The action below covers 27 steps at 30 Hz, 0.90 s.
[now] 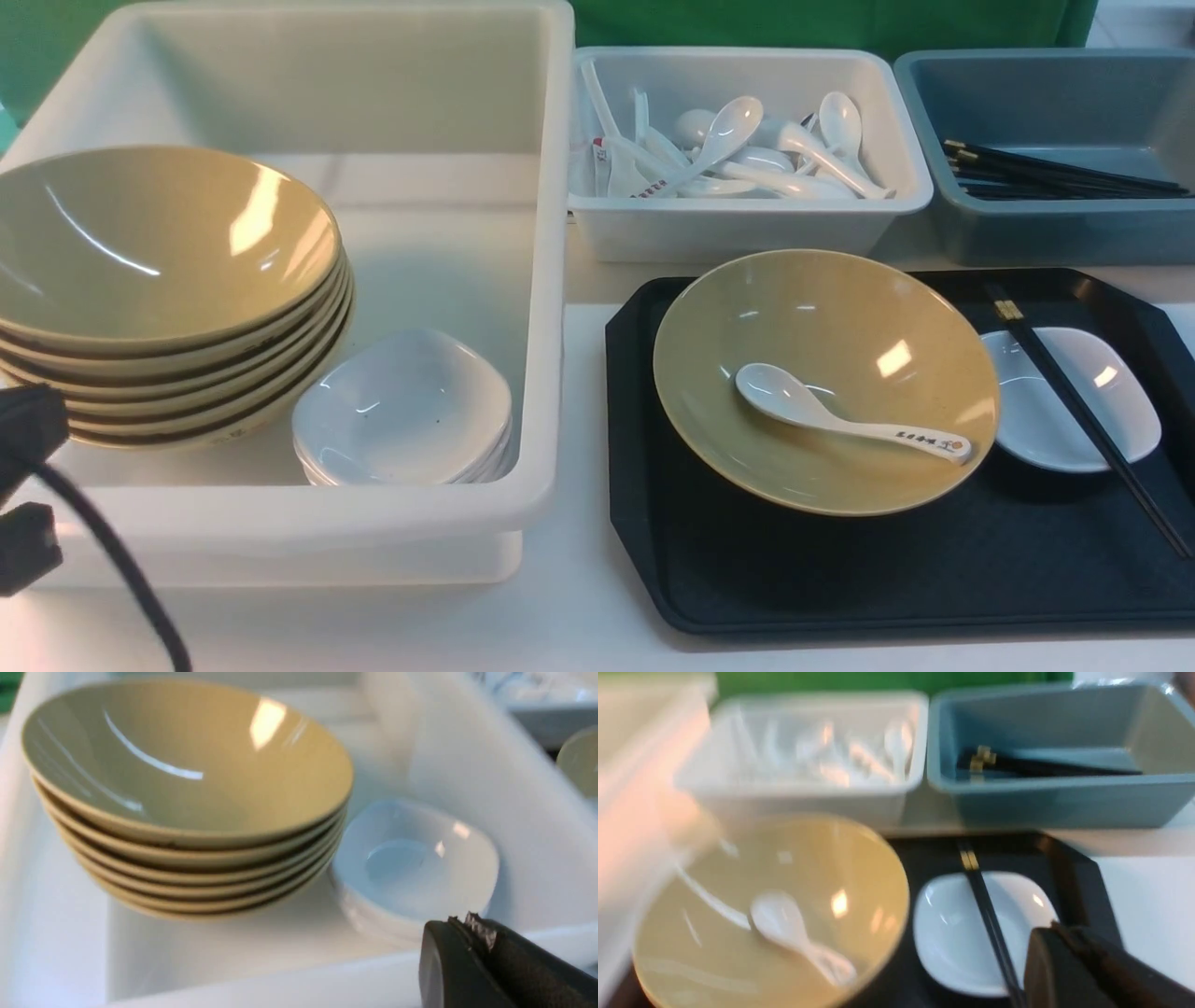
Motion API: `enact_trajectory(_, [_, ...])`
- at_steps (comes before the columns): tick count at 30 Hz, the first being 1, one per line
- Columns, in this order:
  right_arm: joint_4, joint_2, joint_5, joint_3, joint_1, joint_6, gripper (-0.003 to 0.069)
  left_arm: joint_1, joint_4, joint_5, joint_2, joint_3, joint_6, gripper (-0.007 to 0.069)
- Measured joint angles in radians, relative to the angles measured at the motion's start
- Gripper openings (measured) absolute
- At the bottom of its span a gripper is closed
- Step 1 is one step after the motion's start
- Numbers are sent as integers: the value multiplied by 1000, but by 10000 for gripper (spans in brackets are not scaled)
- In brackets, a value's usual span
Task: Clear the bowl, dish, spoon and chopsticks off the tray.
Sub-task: Use the right arm to grab the chopsticks
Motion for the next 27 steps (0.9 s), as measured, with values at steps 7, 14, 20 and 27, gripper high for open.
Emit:
enact_trajectory(7, [-3,290,348,-312,51,-184,33,-217,106,221,239,-189,2,-11])
enact_trajectory(14, [-1,477,487,-432,117,-234,35,-505,153,225,440,-323,25,-11])
enact_trajectory(20, [-15,639,507,-441,84,-204,79,-653,145,187,597,-457,26,-11])
enact_trajectory(27, [-35,844,454,-488,10,-185,330,-724,132,144,695,-536,38,-11])
